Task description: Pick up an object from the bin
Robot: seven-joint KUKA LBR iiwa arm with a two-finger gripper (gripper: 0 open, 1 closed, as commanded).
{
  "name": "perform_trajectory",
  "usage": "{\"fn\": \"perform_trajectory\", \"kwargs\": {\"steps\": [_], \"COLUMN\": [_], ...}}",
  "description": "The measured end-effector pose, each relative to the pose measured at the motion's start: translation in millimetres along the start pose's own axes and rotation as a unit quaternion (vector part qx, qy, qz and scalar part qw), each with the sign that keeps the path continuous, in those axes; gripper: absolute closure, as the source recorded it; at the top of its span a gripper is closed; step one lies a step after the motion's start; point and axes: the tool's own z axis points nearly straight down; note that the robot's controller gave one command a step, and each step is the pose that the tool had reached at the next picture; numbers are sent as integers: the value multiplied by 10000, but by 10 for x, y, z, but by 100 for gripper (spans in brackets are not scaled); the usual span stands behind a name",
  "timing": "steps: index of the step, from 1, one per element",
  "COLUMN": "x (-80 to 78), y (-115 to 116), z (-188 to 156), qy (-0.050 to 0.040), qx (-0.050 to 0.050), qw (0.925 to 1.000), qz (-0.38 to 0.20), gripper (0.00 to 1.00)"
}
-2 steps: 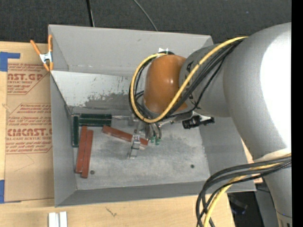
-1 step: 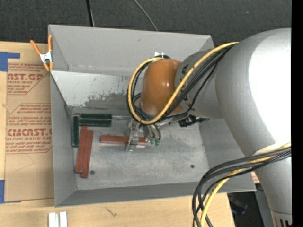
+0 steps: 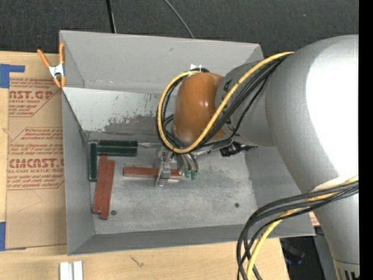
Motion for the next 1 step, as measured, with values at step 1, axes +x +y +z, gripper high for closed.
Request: {"fn": "perform_trajectory", "kwargs": {"steps": [1], "x": [1], "y": [-91], "z": [-1454], "qy": [7], "qx": [0], "qw": [10000], "qz": [-16], "gripper": [100]}}
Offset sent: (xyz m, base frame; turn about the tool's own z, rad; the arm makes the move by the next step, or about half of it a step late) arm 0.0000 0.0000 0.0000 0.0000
